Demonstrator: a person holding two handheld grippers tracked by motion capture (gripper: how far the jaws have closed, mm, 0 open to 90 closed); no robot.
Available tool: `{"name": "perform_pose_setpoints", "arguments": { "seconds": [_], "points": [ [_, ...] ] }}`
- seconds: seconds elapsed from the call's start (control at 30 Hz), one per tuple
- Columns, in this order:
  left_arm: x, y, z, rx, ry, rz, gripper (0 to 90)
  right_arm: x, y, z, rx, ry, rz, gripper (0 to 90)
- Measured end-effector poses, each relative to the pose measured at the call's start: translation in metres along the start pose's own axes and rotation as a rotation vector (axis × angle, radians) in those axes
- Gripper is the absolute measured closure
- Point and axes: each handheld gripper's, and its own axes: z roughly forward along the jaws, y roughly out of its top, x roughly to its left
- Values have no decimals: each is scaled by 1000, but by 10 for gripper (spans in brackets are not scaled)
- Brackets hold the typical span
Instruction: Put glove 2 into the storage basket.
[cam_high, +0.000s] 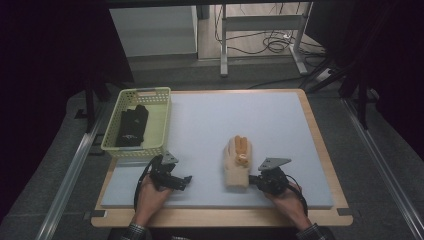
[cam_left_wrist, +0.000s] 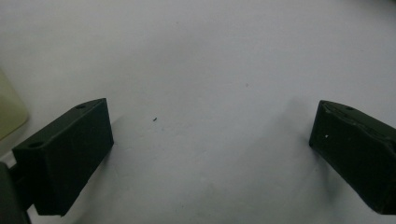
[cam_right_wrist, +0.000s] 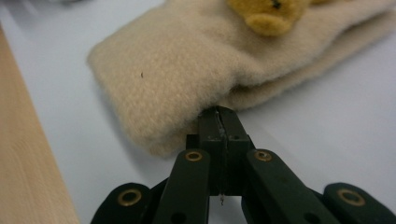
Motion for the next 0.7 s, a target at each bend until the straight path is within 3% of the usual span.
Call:
{"name": "perform_pose_setpoints", "arguments": {
  "seconds": [0.33, 0.57, 0.7],
  "points": [
    [0, 0, 0, 1, 1, 1, 0, 22, 21, 29, -11, 35, -49, 884],
    [0, 0, 0, 1, 4, 5, 0, 33, 35, 50, -32, 27, -79, 883],
    [0, 0, 0, 4, 4, 5, 0, 35, 39, 53, -28, 21, -95, 863]
  ]
}}
